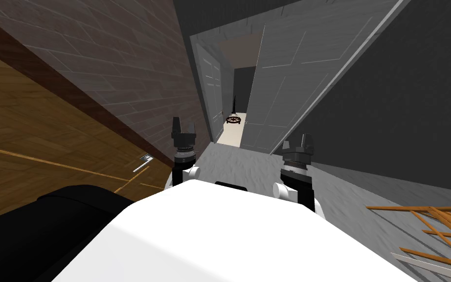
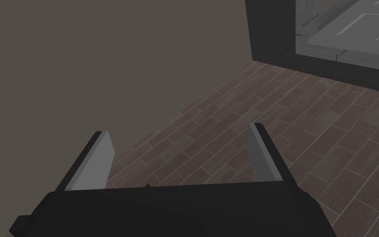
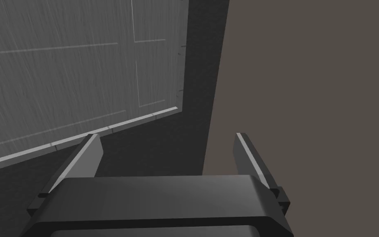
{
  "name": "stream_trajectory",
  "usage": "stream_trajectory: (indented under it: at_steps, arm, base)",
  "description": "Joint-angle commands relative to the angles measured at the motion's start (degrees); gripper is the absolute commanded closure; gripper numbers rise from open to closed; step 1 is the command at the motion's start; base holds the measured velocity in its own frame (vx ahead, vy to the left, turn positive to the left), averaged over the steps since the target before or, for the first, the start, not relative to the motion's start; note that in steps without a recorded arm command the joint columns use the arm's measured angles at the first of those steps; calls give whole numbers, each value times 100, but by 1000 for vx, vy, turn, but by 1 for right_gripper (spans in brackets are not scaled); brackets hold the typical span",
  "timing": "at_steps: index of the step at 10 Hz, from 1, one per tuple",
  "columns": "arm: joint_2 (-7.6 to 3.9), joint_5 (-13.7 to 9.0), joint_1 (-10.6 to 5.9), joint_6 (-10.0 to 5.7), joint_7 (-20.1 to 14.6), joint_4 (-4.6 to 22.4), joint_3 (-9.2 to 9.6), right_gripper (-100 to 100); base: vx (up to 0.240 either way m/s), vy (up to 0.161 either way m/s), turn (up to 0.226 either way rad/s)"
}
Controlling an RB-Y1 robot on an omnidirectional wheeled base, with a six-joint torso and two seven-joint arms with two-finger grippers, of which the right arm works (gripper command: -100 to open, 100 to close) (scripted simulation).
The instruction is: Push the door open
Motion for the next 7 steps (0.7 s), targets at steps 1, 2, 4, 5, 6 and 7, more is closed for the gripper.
stream_trajectory:
  at_steps: [1,2,4,5,6,7]
  arm:
    - [-80,-14,-65,-47,21,181,-12,-100]
    - [-119,-23,-103,-74,34,286,-19,-100]
    - [-201,-41,-186,-134,61,517,-34,-100]
    - [-247,-53,-240,-173,79,668,-44,-100]
    - [-270,-59,-267,-192,88,743,-49,-100]
    - [-316,-71,-324,-233,107,899,-59,-100]
  base:
    - [85,8,3]
    - [152,13,2]
    - [177,-6,2]
    - [162,2,5]
    - [137,1,1]
    - [136,12,4]
